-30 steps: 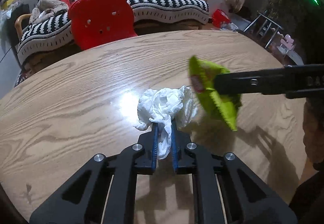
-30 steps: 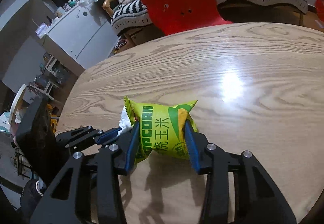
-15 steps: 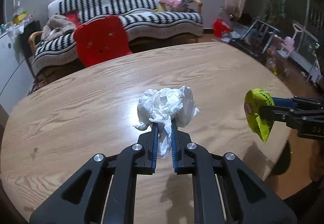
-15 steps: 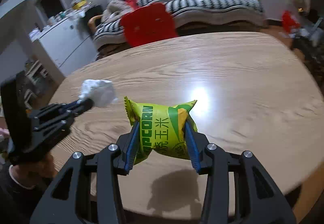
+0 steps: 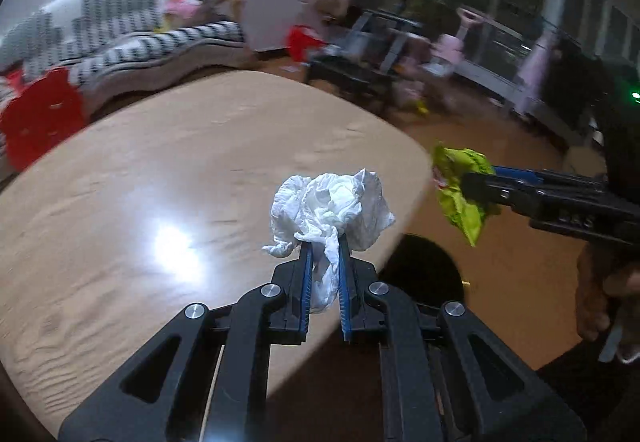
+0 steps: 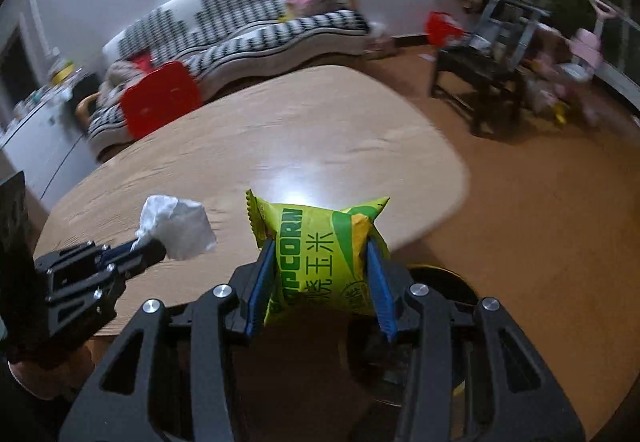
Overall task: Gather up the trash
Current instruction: 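Carry the tissue and popcorn bag over the bin and open both tools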
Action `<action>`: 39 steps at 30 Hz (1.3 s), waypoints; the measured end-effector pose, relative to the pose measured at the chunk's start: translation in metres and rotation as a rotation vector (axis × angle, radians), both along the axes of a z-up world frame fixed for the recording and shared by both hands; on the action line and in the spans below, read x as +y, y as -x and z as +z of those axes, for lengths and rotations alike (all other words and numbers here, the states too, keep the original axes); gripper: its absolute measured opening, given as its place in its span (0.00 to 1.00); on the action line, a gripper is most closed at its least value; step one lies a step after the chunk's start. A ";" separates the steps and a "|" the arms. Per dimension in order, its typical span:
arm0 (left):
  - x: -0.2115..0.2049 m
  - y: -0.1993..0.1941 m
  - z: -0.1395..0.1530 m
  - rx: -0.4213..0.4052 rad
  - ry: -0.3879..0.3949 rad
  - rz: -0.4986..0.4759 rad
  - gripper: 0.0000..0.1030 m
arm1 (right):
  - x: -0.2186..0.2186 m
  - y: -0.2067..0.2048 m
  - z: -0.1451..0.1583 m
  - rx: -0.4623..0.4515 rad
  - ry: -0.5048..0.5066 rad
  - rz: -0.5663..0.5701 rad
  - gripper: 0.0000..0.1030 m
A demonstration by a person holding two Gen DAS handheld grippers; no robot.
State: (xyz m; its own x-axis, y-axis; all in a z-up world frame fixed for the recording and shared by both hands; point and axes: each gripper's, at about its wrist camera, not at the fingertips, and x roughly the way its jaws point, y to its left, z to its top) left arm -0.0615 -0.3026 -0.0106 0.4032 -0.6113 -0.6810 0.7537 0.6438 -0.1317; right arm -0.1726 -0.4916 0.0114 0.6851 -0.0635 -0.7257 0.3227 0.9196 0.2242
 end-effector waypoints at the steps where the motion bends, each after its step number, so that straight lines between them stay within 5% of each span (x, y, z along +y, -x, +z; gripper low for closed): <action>1: -0.013 0.006 -0.003 0.005 -0.003 -0.018 0.10 | -0.008 0.006 -0.004 0.009 -0.004 -0.016 0.43; 12: -0.092 0.031 -0.052 0.129 -0.069 -0.191 0.10 | -0.086 0.051 -0.073 0.198 -0.136 -0.125 0.43; 36: -0.122 0.026 -0.076 0.155 -0.129 -0.235 0.11 | -0.081 0.041 -0.073 0.216 -0.137 -0.124 0.45; 39: -0.122 0.027 -0.077 0.159 -0.131 -0.243 0.20 | -0.082 0.041 -0.073 0.212 -0.138 -0.134 0.49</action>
